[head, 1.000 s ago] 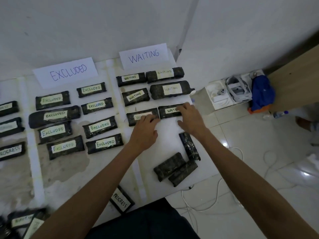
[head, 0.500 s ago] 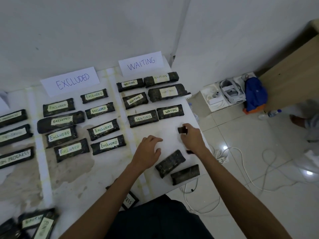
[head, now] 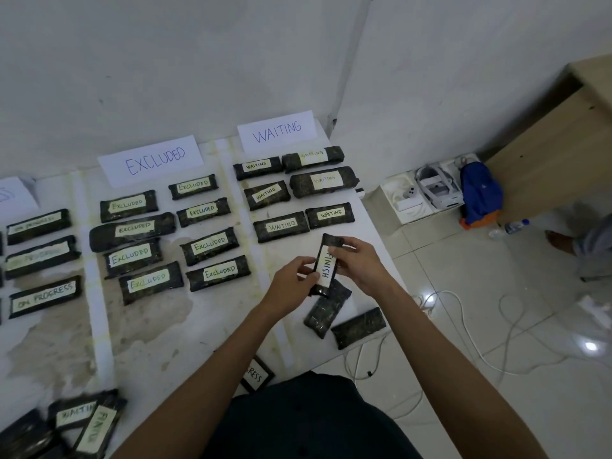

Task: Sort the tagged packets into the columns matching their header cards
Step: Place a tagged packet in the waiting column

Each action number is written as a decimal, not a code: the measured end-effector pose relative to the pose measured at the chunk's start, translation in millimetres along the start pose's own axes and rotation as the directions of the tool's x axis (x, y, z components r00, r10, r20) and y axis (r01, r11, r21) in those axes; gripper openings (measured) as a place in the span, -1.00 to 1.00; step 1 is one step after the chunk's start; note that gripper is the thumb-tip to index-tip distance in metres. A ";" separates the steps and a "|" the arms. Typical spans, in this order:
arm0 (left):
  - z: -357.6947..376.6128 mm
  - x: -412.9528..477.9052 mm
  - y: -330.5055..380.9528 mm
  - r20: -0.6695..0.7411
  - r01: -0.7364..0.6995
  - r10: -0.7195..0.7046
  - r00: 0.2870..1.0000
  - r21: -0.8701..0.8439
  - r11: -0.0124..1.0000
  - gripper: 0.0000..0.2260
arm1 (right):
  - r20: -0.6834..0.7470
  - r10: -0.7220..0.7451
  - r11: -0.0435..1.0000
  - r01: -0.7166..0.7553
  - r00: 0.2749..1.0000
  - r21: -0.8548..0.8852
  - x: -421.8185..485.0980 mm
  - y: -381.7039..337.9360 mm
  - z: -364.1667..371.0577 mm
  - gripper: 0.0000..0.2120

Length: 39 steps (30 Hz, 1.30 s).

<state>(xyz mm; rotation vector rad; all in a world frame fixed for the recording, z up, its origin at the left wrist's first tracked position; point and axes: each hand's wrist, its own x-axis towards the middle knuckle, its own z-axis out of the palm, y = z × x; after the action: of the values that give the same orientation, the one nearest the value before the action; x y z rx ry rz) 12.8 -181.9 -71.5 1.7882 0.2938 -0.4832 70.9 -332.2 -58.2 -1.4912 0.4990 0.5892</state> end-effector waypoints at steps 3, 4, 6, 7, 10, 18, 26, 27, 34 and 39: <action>-8.1 -4.7 -3.4 -0.032 0.080 -0.085 0.996 -0.142 0.987 -0.73 | 0.058 -0.037 0.984 0.046 0.998 -0.170 -9.7 2.7 12.2 -0.70; -11.2 -6.3 -3.8 -0.042 0.108 -0.120 0.992 -0.207 0.972 -0.75 | 0.081 -0.063 0.962 0.082 0.995 -0.262 -11.8 5.1 16.9 -0.71; -18.0 -10.1 -5.1 -0.072 0.137 -0.165 0.984 -0.296 0.945 -0.81 | 0.148 -0.151 0.876 0.202 0.977 -0.439 -16.2 11.6 26.8 -0.75; -21.1 -12.0 -6.8 -0.089 0.139 -0.174 0.981 -0.304 0.942 -0.84 | 0.180 -0.193 0.821 0.259 0.965 -0.509 -18.7 15.2 32.2 -0.75; -30.0 -18.6 -17.7 -0.142 0.155 -0.211 0.967 -0.329 0.932 -0.87 | 0.243 -0.248 0.662 0.347 0.938 -0.664 -27.0 24.8 48.2 -0.60; -66.3 -47.0 -46.3 -0.293 0.145 -0.299 0.908 -0.451 0.881 -0.89 | 0.505 -0.346 0.046 0.551 0.791 -0.833 -37.0 50.7 94.8 -0.56; -134.6 -90.9 -76.7 -0.429 0.120 -0.219 0.877 -0.245 0.962 -0.83 | 0.673 -0.361 -0.077 0.699 0.645 -0.711 -54.1 48.5 170.1 -0.43; -146.2 -97.6 -82.2 -0.454 0.125 -0.198 0.869 -0.185 0.975 -0.80 | 0.683 -0.356 -0.071 0.711 0.637 -0.700 -56.8 47.6 180.8 -0.43; -224.2 -155.7 -119.0 -0.551 0.123 -0.053 0.833 0.090 0.988 -0.75 | 0.779 -0.351 -0.108 0.804 0.520 -0.585 -75.0 51.8 264.0 -0.53; -281.4 -195.5 -156.2 -0.602 0.159 0.055 0.797 0.296 0.942 -0.72 | 0.823 -0.321 -0.107 0.845 0.469 -0.524 -86.4 59.3 333.2 -0.56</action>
<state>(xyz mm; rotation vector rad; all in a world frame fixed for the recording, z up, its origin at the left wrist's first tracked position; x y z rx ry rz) -180.5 140.8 -53.5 2.2485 0.7472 0.0323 -50.0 -5.1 -38.9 -2.3632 -1.3080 0.3685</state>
